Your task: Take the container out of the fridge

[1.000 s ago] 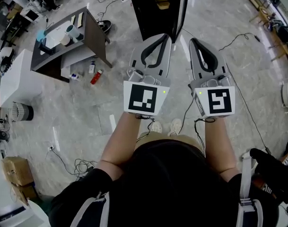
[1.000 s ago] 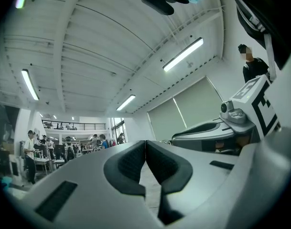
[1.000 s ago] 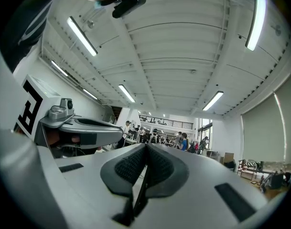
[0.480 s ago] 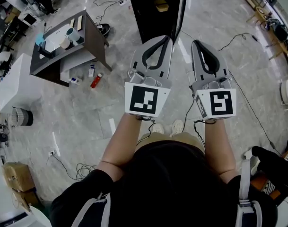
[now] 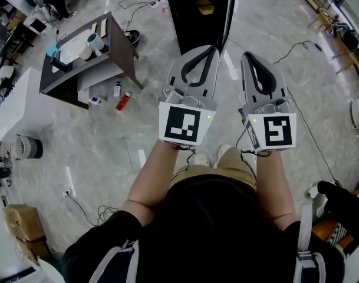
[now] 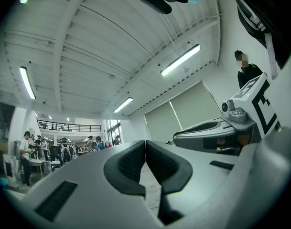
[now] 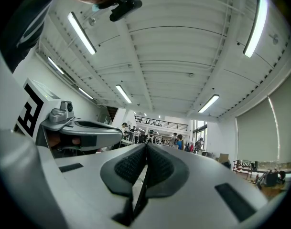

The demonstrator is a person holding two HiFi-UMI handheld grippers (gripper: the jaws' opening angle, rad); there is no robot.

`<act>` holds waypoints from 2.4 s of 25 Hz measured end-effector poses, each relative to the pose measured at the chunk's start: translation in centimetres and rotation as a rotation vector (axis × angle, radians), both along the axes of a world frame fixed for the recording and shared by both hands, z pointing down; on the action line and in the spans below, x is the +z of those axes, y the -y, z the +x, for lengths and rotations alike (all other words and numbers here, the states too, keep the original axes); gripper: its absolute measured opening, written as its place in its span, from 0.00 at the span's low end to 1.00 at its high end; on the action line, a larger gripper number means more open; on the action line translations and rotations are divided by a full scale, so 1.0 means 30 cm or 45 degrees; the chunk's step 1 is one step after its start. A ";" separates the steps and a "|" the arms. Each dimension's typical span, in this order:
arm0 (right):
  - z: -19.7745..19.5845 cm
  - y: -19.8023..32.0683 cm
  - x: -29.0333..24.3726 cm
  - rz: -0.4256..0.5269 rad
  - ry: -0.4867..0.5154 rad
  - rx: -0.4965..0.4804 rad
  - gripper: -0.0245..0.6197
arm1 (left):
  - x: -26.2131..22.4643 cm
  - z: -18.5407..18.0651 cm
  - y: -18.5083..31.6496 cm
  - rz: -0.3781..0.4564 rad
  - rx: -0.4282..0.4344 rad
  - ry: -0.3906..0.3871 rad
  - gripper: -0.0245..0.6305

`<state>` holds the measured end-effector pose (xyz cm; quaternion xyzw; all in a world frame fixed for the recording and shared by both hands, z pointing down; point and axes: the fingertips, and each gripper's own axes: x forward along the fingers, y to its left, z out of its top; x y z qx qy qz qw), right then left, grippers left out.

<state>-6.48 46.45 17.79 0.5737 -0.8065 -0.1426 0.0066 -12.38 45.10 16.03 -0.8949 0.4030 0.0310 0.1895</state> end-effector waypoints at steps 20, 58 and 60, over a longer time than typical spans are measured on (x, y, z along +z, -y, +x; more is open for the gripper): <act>-0.095 0.236 0.102 0.034 -0.026 -0.075 0.10 | 0.093 -0.111 0.228 0.033 -0.062 0.007 0.08; 0.354 2.121 0.306 -0.153 -0.039 -0.213 0.10 | 0.323 0.319 2.041 -0.118 -0.174 0.111 0.08; 0.370 2.199 0.326 -0.171 -0.031 -0.225 0.10 | 0.343 0.334 2.117 -0.135 -0.191 0.124 0.08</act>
